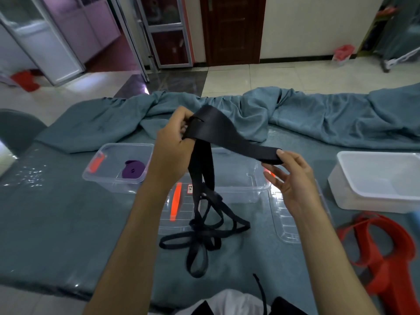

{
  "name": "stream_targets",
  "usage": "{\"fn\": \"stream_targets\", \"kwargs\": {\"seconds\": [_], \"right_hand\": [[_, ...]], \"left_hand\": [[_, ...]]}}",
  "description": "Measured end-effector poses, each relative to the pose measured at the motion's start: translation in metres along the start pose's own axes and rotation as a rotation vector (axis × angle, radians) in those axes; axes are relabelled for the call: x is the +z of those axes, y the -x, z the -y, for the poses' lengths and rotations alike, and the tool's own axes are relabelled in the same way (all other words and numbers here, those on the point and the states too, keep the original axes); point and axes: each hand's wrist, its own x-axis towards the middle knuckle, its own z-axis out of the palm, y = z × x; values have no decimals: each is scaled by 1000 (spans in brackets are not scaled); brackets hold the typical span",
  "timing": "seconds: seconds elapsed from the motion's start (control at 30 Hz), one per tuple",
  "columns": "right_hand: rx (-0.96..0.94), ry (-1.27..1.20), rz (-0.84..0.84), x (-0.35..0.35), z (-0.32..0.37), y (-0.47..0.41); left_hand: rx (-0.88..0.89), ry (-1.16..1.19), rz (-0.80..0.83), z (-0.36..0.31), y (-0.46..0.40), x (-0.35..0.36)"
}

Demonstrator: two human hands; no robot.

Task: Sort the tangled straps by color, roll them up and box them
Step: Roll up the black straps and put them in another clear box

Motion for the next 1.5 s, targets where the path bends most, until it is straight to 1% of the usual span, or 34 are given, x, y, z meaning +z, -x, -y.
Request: {"fn": "stream_targets", "kwargs": {"seconds": [0.1,0.2,0.3,0.33,0.4,0.5,0.57,0.63,0.7,0.8,0.9,1.0,1.07,1.13,1.2,1.27,1.33,1.43,1.5], "right_hand": [[-7,22,33,3,-1,1],[-8,10,33,2,-4,0],[17,-13,4,-3,-9,-3],[25,-15,-13,-6,-11,-4],[47,-16,-58,-11,-18,-8],[117,-53,-140,-18,-32,-12],[153,-79,-178,-23,-41,-13],[181,-103,-175,-24,-51,-13],[207,-130,-166,-22,-62,-12],[245,-276,-208,-14,-72,-10],[254,-522,-249,-8,-71,-12],[216,-631,-228,-3,-69,-17],[202,-621,-206,4,-73,-20],[203,-561,-185,10,-77,-24],[220,-476,-135,11,-81,-29],[260,-407,-60,9,-85,-29],[295,-349,-31,6,-89,-27],[323,-139,-15,6,-97,-21],[296,1,-41,4,-106,-17]], "left_hand": [[9,32,-47,3,-8,1],[-108,70,36,20,-7,4],[-231,235,144,38,1,8],[-253,227,159,45,2,10],[-287,124,218,60,6,12],[-343,-28,427,84,17,15],[-328,-47,523,96,28,19],[-318,-39,569,105,38,24],[-376,-9,614,113,47,27],[-496,8,685,127,61,24],[-555,-123,706,143,75,14],[-583,-258,650,157,87,10],[-550,-328,551,160,91,12],[-519,-351,404,159,90,15],[-556,-239,247,153,83,15],[-673,37,115,140,72,13],[-756,245,53,125,59,12],[-794,392,-1,105,36,15],[-820,482,-54,95,23,20]]}}
